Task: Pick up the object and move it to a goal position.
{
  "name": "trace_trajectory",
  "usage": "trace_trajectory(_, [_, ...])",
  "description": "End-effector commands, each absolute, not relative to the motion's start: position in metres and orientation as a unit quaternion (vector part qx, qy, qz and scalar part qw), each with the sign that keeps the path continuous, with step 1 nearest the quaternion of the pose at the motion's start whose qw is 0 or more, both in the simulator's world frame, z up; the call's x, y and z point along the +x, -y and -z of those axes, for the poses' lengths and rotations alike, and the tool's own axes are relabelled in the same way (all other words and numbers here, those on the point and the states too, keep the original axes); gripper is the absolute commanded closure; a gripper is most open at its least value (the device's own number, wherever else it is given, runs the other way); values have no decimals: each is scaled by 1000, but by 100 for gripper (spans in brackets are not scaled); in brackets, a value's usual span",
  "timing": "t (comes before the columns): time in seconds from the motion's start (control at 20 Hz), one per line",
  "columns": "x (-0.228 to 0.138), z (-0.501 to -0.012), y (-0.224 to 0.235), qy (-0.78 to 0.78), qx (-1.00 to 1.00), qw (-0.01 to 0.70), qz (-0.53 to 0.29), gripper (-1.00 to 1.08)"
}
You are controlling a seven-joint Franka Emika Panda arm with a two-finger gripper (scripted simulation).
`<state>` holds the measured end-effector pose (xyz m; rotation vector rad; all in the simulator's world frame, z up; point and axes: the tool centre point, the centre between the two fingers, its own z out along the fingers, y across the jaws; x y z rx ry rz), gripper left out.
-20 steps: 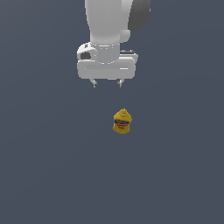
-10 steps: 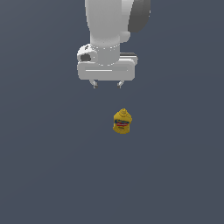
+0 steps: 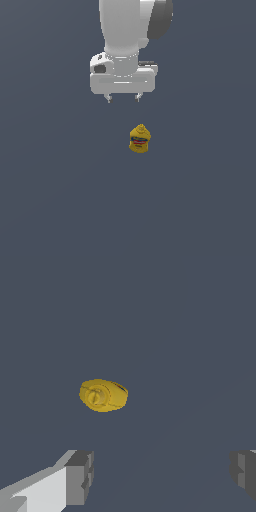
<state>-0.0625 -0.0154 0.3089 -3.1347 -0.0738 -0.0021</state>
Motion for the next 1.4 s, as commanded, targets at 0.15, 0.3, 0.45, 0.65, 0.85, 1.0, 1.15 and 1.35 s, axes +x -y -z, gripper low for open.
trace_trajectory(0.15, [-60,-303,11,65,-998,2,1,-92])
trace_trajectory(0.3, [-59,-299,8,97,-995,2,0,-92])
trace_trajectory(0.45, [-57,-293,4,135,-991,1,0,-92])
trace_trajectory(0.65, [-54,-285,-3,191,-982,0,0,-92])
trace_trajectory(0.85, [-52,-277,-9,248,-969,-1,0,-92])
trace_trajectory(1.0, [-50,-271,-14,289,-957,-1,0,-92])
trace_trajectory(1.15, [-48,-265,-18,331,-944,-1,0,-92])
trace_trajectory(1.35, [-46,-257,-25,385,-923,-1,-1,-92])
